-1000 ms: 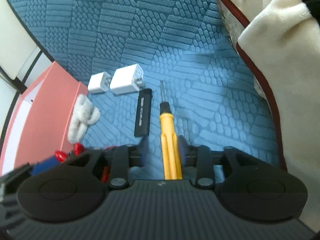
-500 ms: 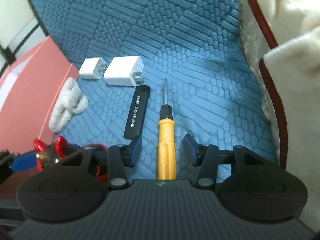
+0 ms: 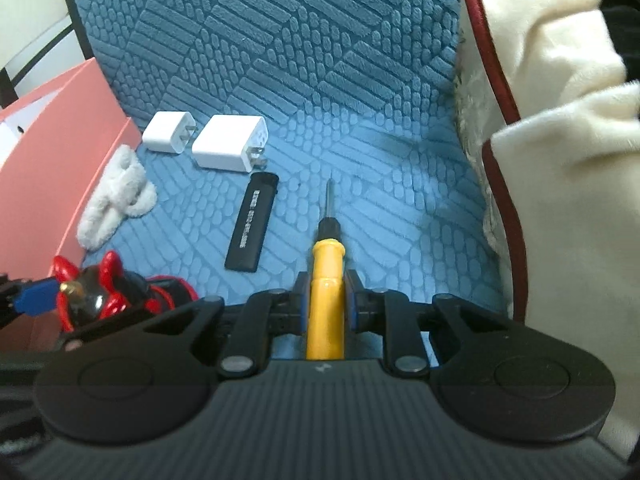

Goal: Organize rigid objects
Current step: 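Lift the red figurine with the left gripper while the right lifts the screwdriver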

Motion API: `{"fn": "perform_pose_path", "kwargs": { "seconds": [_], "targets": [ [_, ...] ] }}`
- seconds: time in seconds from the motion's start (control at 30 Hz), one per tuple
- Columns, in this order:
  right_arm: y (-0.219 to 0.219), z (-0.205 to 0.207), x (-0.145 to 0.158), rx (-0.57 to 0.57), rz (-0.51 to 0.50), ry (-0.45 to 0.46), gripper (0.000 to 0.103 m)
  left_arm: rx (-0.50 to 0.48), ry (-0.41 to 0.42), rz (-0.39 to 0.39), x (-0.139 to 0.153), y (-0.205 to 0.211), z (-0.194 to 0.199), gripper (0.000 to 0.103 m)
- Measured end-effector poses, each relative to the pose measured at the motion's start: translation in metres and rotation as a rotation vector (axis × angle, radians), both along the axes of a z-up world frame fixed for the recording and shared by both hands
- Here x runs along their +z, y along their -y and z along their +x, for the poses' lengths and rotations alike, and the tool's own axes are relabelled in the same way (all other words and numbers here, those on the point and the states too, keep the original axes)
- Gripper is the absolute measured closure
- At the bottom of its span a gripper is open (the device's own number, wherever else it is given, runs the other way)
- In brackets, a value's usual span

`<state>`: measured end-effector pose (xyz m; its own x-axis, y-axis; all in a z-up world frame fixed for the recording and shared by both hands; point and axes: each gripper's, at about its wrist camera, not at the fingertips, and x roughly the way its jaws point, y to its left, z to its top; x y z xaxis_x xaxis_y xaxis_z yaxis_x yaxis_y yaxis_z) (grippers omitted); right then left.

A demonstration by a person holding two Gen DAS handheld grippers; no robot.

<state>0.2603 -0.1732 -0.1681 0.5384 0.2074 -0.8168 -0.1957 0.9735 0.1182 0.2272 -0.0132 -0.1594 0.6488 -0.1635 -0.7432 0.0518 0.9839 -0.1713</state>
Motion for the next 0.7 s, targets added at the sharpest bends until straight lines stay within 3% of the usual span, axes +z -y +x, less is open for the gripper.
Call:
{"fn": "perform_pose_path", "kwargs": {
  "seconds": [0.17, 0.27, 0.7],
  "targets": [
    [0.001, -0.011, 0.003, -0.019, 0.032, -0.008, 0.082, -0.020, 0.002, 0.046, -0.001, 0.005, 0.007, 0.036],
    [0.002, -0.012, 0.003, -0.036, 0.057, -0.024, 0.082, -0.021, -0.006, 0.022, -0.002, 0.004, 0.010, 0.041],
    [0.001, -0.053, 0.014, -0.065, 0.112, -0.015, 0.082, 0.017, -0.009, -0.061, 0.014, -0.015, -0.004, 0.044]
  ]
}}
